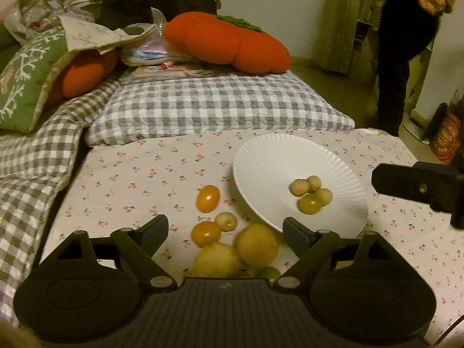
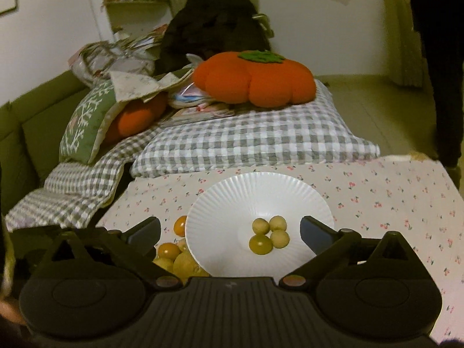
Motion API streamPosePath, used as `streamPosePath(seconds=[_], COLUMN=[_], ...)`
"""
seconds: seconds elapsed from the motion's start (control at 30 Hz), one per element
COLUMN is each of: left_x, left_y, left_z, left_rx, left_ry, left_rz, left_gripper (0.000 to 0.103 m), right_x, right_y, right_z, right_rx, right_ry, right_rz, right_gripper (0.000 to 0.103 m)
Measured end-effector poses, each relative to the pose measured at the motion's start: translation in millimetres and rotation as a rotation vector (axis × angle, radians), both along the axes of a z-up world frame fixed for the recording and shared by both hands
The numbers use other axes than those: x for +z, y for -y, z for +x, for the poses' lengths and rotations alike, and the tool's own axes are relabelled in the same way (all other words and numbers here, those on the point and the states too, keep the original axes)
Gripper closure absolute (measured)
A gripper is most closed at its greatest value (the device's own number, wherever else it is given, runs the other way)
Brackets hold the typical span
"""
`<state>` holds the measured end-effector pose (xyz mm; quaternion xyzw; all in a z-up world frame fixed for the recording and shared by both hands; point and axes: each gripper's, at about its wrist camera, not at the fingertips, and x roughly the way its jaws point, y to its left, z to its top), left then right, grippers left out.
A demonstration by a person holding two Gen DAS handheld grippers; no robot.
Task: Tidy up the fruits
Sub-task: 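Move both open grippers back toward the fruit pile, left toward an orange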
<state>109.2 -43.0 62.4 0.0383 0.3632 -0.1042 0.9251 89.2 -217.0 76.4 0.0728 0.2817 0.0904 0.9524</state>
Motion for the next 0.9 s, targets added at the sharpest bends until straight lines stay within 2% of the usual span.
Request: streamPosePath(seconds=[0.27,0.43,0.73,0.9], left_x=[6,8,7,12], left_y=[-7,-11,-19,-32], left_z=[-7,-13,-16,-13], left_rx=[0.034,0.044,0.074,0.09], left_ry=[0.03,0.03,0.005,-0.001], left_rz=[0.025,0.028,0.009,-0.008], left_gripper=[0.011,0.008,0.008,0.008], right_x=[-2,-3,-6,-8], right_y=[-20,-30,-34,-31], right_z=[-10,-14,-17,-18], right_rx=[0.067,0.09,0.113,0.099], right_ry=[0.022,0.032,0.018,0.005], right_rz=[-0.088,-0.135,-0.135,-0.101], right_gripper=[0.0,0.0,0.0,0.0])
